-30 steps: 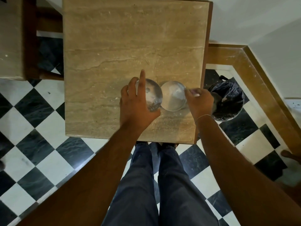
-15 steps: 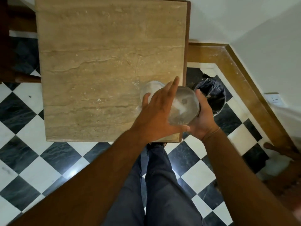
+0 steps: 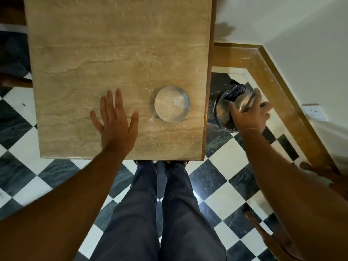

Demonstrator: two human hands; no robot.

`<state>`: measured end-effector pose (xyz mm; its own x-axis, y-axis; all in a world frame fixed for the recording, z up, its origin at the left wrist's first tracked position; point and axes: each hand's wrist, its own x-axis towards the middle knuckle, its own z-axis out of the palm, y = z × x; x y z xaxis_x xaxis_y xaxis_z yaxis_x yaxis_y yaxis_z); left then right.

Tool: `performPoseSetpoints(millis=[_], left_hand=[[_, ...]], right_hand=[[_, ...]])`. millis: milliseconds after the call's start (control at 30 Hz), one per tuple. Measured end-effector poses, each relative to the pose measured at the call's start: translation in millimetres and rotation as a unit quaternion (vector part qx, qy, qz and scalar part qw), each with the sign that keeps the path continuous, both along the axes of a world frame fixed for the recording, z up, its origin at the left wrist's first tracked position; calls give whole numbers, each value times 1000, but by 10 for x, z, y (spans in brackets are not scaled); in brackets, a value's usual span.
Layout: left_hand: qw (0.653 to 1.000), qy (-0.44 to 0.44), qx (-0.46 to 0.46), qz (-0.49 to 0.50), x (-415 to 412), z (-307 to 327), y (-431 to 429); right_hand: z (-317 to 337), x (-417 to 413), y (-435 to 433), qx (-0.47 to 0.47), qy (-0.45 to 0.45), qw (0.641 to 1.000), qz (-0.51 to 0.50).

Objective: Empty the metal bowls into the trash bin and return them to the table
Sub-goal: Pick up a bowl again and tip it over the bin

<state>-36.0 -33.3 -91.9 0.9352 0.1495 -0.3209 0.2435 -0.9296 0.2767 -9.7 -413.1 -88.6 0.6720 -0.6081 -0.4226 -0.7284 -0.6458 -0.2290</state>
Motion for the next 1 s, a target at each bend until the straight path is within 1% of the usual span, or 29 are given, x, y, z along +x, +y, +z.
performPoseSetpoints(millis=[33, 67, 167, 233, 267, 300, 333, 400, 433, 467, 500, 533, 567, 600, 633, 667, 700, 767, 800, 833, 867, 900, 933, 967, 1000], left_hand=[[1000, -1, 4, -2, -4, -21, 28], [1000, -2, 8, 2, 0, -35, 53], [1000, -3, 18, 14, -25, -48, 101], [1000, -2, 17, 12, -24, -50, 112], [1000, -2, 16, 11, -26, -54, 114], [1000, -4, 19, 11, -21, -62, 112], [1000, -5, 26, 14, -19, -65, 117], [999, -5, 30, 15, 1, -37, 124], [999, -7, 28, 14, 17, -28, 119], [1000, -11, 27, 13, 39, -29, 114], [999, -13, 27, 15, 66, -38, 116], [999, -16, 29, 19, 75, -46, 119], [999, -19, 32, 23, 74, -55, 118], [999, -19, 36, 25, 65, -59, 116], [999, -14, 33, 21, 57, -46, 74], [999, -8, 31, 15, 28, -36, 90], [1000, -8, 24, 12, 29, -41, 65], [1000, -7, 18, 18, -2, -44, 68], [999, -10, 21, 24, -17, -56, 74], [999, -13, 30, 26, -24, -60, 90], [999, -10, 34, 25, -31, -57, 89], [999, -2, 32, 22, -37, -45, 88], [1000, 4, 25, 18, -35, -20, 71], [1000, 7, 20, 16, -53, 0, 67], [1000, 2, 18, 19, -56, 13, 48]], right_hand=[[-89, 7, -33, -2, 10, 1000, 6], [-100, 32, -50, -12, 0, 1000, 6], [50, 90, -41, -25, -73, 997, -19], [191, 72, -21, -52, -141, 989, 0], [205, 42, -23, -66, -164, 984, 13], [173, 17, -21, -68, -166, 984, 16], [143, -2, 4, -51, -139, 989, 4], [81, -45, -9, -14, -43, 998, -42], [95, -27, -28, -10, -39, 997, -59], [128, 27, -34, -16, -69, 996, -59], [185, 103, -34, -33, -120, 991, -46], [174, 149, -76, -51, -152, 987, -28], [137, 166, -85, -59, -156, 986, -13], [108, 163, -32, -40, -132, 990, -18], [92, 108, -39, -8, -81, 996, -44], [24, 34, -27, 11, -48, 997, -65], [48, 57, -41, 12, -55, 996, -66], [174, 191, -10, -20, -158, 987, -30], [181, 267, -64, -50, -188, 981, -3], [176, 308, -53, -78, -182, 980, 20], [151, 279, -30, -78, -138, 987, 32], [114, 210, -4, -47, -56, 997, 17], [47, 154, -18, -36, 2, 999, 2], [-12, 82, -40, -30, 13, 999, -1], [-64, 67, -85, -33, -15, 999, -5]])
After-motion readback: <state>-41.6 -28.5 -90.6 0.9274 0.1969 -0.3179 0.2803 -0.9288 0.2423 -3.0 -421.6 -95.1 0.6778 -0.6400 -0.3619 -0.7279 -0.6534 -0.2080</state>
